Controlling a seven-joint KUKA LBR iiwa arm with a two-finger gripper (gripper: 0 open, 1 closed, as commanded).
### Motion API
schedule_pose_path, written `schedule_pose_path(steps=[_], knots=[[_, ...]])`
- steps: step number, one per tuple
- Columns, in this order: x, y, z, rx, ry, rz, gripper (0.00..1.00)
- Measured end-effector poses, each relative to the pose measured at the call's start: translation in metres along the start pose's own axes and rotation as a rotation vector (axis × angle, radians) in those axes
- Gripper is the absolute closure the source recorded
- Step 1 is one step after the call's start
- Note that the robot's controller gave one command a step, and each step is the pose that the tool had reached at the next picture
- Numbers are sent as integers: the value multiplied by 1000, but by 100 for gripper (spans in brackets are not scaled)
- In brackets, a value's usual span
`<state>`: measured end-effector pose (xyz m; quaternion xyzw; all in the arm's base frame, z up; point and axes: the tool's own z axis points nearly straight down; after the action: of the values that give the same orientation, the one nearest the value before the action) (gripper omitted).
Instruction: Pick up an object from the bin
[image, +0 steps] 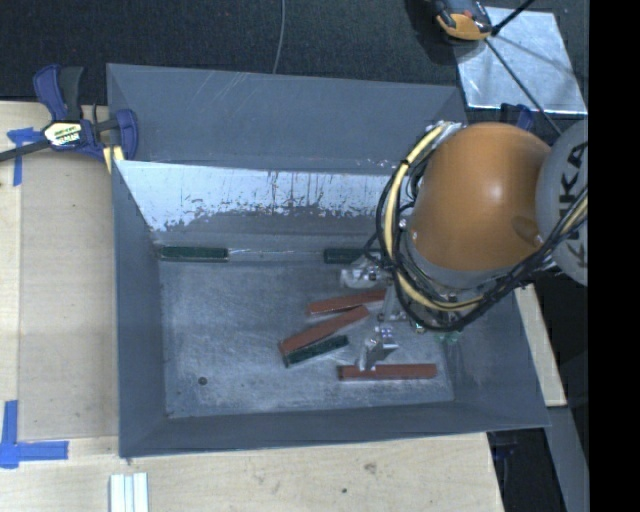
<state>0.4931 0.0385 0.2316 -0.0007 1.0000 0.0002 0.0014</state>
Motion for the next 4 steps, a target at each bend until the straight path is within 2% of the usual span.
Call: schedule_pose_path(steps=[1,2,3,4], knots=[[-23,1,41,0,-10,-43,0],[-33,20,155,2,-6,-236,100],[-33,20,155,2,-6,-236,100],[-46,33,36,0,0,-282,100]])
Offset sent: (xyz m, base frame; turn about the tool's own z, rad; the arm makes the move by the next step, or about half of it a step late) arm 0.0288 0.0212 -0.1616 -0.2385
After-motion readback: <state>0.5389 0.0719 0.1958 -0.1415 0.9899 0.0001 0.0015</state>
